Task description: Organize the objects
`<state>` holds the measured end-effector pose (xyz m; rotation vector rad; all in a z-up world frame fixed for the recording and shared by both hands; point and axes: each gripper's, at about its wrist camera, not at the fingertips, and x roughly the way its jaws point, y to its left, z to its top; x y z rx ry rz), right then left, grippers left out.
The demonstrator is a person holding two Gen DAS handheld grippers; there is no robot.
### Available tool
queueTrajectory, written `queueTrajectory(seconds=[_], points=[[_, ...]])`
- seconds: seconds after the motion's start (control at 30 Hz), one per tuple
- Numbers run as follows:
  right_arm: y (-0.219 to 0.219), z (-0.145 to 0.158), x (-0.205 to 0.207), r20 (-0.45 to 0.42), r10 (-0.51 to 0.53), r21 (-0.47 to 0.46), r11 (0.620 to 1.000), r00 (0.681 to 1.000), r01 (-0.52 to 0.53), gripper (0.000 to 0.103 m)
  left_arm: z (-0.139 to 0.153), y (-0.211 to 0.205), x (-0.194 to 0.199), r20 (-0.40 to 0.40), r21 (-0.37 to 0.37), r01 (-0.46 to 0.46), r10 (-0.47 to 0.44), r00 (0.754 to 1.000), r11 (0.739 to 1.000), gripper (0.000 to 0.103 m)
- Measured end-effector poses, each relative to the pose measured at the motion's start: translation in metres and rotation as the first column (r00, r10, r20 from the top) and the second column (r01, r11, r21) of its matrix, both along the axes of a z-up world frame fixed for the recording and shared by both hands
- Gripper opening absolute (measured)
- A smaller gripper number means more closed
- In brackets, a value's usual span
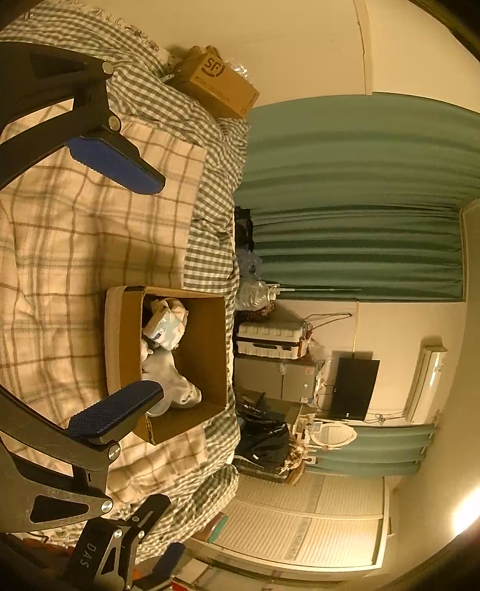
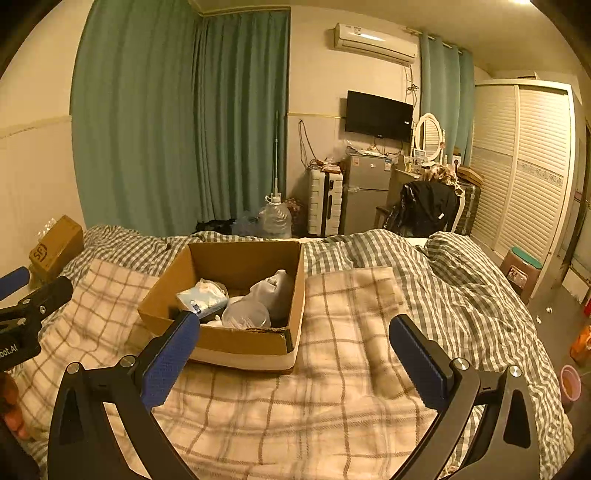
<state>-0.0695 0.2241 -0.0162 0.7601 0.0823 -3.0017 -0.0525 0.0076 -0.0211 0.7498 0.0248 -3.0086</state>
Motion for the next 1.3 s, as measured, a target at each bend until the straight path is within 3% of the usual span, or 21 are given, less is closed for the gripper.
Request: queueTrajectory(seconds=[0.9, 1.3], points=[[-0.014, 0.002, 0.003, 0.005, 0.025, 0.026, 0.999, 1.000, -0.025, 0.103, -0.010, 0.005, -0.002, 0.049, 0.008, 0.023, -0.023, 0.999, 1.000, 0.103], [-0.015, 0.000, 0.003, 0.015, 0.023, 0.029, 0.999, 1.000, -0.023, 0.103, -0.010, 0.002, -0.001, 0.041, -0.005, -0.016, 0.016, 0.999, 1.000, 0.103]])
